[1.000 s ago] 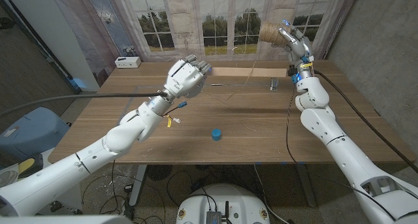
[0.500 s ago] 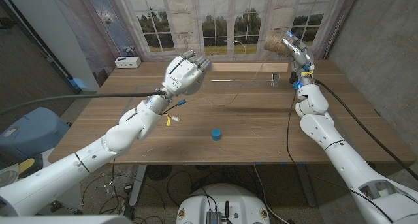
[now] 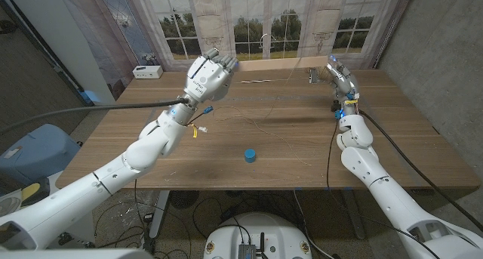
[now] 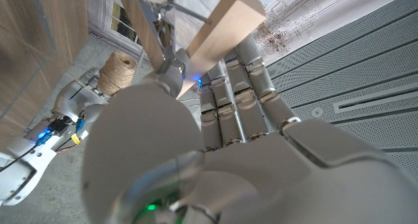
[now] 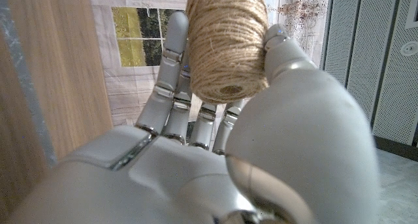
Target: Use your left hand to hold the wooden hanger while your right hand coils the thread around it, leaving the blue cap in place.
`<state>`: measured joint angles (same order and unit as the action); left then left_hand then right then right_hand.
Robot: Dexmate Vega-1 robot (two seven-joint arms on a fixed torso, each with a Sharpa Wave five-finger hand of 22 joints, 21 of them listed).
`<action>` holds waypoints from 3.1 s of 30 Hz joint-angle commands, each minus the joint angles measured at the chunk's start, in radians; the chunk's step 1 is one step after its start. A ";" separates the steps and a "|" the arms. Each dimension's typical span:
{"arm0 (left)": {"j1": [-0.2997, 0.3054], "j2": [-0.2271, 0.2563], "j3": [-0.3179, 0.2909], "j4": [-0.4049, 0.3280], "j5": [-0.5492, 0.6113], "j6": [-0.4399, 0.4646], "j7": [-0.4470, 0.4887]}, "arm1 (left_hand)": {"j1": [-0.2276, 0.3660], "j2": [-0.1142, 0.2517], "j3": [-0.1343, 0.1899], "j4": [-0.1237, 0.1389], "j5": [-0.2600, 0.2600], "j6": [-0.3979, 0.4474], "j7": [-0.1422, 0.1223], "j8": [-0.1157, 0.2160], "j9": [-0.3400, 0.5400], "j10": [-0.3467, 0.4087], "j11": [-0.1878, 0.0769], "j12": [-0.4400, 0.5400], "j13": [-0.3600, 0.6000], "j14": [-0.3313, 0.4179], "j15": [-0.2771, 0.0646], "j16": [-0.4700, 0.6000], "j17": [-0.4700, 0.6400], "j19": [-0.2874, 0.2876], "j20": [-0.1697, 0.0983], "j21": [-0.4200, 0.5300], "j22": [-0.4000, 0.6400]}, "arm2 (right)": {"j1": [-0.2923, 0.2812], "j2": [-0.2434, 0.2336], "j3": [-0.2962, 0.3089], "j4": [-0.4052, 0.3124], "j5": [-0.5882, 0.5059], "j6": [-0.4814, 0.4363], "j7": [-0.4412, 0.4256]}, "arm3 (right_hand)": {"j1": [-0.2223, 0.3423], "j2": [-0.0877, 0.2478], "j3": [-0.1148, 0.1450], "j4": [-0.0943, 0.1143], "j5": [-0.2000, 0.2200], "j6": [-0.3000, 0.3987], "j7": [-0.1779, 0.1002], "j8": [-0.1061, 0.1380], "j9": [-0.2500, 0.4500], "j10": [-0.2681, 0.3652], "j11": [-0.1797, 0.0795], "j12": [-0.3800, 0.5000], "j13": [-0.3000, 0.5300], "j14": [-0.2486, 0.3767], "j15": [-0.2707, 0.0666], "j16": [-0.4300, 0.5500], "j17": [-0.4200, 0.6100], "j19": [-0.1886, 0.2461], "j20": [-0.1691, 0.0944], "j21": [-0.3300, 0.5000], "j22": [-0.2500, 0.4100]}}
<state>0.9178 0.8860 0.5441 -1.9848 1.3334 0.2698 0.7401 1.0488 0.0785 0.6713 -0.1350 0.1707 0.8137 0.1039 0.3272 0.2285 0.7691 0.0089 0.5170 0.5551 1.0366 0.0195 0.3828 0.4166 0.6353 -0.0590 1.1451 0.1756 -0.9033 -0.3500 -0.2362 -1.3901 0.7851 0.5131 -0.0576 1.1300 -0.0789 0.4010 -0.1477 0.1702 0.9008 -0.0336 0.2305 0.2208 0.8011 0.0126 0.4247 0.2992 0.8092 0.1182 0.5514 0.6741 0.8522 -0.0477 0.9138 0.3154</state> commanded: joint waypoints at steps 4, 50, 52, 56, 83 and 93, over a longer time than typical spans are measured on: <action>-0.051 -0.047 0.028 0.057 -0.007 0.060 -0.010 | 0.054 0.089 0.021 0.009 0.010 0.093 -0.086 0.005 0.165 0.117 -0.109 0.005 0.118 0.198 -0.248 -0.002 0.006 -0.003 -0.109 0.008 0.004 | -0.065 0.035 -0.022 0.033 0.021 0.059 0.055 | 0.241 0.243 0.014 0.006 0.004 0.063 0.056 -0.003 0.005 0.080 0.033 0.003 0.053 0.339 -0.347 -0.005 0.008 -0.068 -0.148 0.013 -0.001; -0.081 -0.067 0.067 0.097 -0.040 0.213 -0.128 | 0.047 0.090 0.027 0.007 0.010 0.097 -0.087 0.002 0.169 0.119 -0.106 -0.007 0.127 0.203 -0.248 -0.018 0.013 -0.008 -0.106 0.021 0.003 | -0.221 0.027 -0.029 -0.002 0.142 0.220 0.369 | 0.241 0.241 0.015 0.006 0.004 0.072 0.054 -0.010 0.008 0.081 0.031 0.001 0.062 0.349 -0.347 -0.019 0.024 -0.089 -0.149 0.053 -0.022; -0.084 -0.065 0.070 0.098 -0.037 0.211 -0.136 | 0.047 0.090 0.027 0.006 0.010 0.095 -0.086 0.001 0.170 0.120 -0.106 -0.008 0.128 0.204 -0.248 -0.018 0.014 -0.009 -0.107 0.021 0.003 | -0.226 0.014 -0.031 -0.021 0.132 0.219 0.376 | 0.241 0.241 0.015 0.006 0.004 0.072 0.054 -0.010 0.008 0.082 0.029 0.001 0.063 0.349 -0.347 -0.020 0.025 -0.089 -0.149 0.055 -0.023; -0.090 -0.066 0.077 0.100 -0.032 0.207 -0.155 | 0.047 0.090 0.028 0.006 0.010 0.095 -0.086 0.000 0.169 0.121 -0.109 -0.009 0.127 0.204 -0.249 -0.019 0.014 -0.009 -0.107 0.022 0.003 | -0.234 -0.011 -0.035 -0.058 0.122 0.218 0.395 | 0.240 0.241 0.014 0.006 0.004 0.072 0.054 -0.011 0.008 0.083 0.029 0.002 0.064 0.350 -0.347 -0.021 0.026 -0.091 -0.149 0.059 -0.025; -0.099 -0.054 0.116 0.092 -0.026 0.136 -0.228 | 0.043 0.090 0.031 0.005 0.010 0.099 -0.087 -0.002 0.171 0.122 -0.108 -0.017 0.132 0.208 -0.249 -0.028 0.018 -0.014 -0.107 0.029 0.003 | -0.165 -0.145 -0.091 -0.243 0.090 0.167 0.526 | 0.240 0.240 0.014 0.006 0.004 0.072 0.052 -0.015 0.010 0.082 0.026 0.000 0.071 0.354 -0.348 -0.028 0.036 -0.100 -0.149 0.084 -0.038; -0.086 -0.043 0.117 0.071 -0.027 0.108 -0.245 | 0.042 0.090 0.032 0.004 0.010 0.097 -0.086 -0.004 0.172 0.124 -0.106 -0.020 0.133 0.207 -0.249 -0.032 0.018 -0.016 -0.106 0.031 0.003 | -0.117 -0.155 -0.096 -0.272 0.050 0.155 0.499 | 0.239 0.239 0.014 0.006 0.004 0.074 0.052 -0.015 0.011 0.082 0.027 -0.001 0.072 0.354 -0.348 -0.033 0.039 -0.105 -0.149 0.093 -0.043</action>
<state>0.8200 0.8333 0.6575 -1.8955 1.3088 0.4071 0.5133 1.0488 0.0786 0.6800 -0.1437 0.1747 0.8160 0.1054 0.3194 0.2285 0.7746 0.0143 0.4969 0.5830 1.0412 0.0238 0.3483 0.4305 0.6247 -0.0589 1.1656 0.1756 -1.0667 -0.4891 -0.3235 -1.6292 0.8632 0.6811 0.4465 1.1331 -0.0820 0.4031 -0.1498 0.1701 0.9238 -0.0249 0.2112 0.2304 0.8134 0.0249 0.4187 0.2993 0.8217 0.1306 0.5222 0.7088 0.8288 -0.0244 0.9991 0.2715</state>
